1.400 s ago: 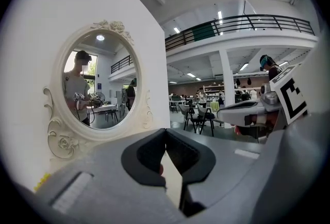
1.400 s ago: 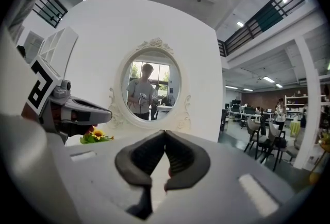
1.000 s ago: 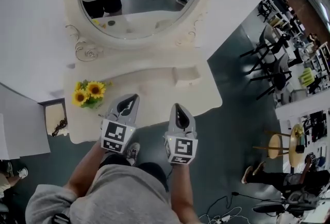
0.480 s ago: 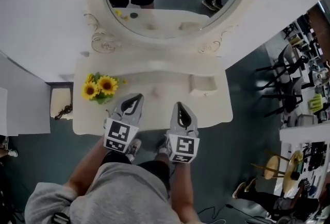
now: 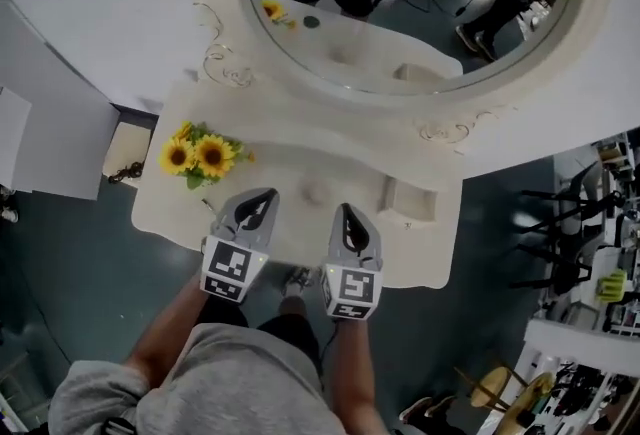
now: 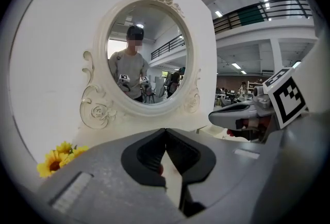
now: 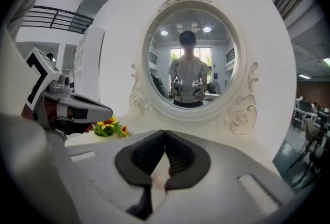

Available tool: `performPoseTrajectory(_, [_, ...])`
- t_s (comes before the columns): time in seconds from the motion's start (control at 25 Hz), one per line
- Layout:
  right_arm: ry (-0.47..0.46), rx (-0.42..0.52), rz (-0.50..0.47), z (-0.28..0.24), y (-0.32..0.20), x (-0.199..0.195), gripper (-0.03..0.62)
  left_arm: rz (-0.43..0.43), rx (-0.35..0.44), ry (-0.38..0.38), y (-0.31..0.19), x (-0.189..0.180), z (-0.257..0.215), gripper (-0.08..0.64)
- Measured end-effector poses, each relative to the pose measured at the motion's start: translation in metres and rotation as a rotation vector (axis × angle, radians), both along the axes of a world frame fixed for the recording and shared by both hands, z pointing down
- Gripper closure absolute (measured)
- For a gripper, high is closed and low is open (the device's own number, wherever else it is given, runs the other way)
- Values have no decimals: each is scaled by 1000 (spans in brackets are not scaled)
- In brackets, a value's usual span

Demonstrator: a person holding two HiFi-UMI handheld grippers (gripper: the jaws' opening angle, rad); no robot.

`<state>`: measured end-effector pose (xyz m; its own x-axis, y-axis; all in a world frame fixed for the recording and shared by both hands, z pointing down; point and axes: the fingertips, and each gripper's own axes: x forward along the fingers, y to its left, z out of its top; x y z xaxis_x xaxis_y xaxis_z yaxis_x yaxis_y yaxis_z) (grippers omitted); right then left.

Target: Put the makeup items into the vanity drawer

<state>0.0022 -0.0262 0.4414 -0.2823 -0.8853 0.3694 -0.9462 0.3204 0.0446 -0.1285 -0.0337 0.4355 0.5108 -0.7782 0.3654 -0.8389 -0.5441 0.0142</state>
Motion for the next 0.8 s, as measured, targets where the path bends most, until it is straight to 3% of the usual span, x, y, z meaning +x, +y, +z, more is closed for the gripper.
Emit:
performPoseTrajectory(0.44, [7, -164, -211, 88, -21, -9, 588, -149, -101, -36, -6, 5, 63, 549])
performPoseTrajectory(0.8, [28, -242, -282, 140, -18, -9, 588, -210, -172, -40, 5, 4, 108, 549])
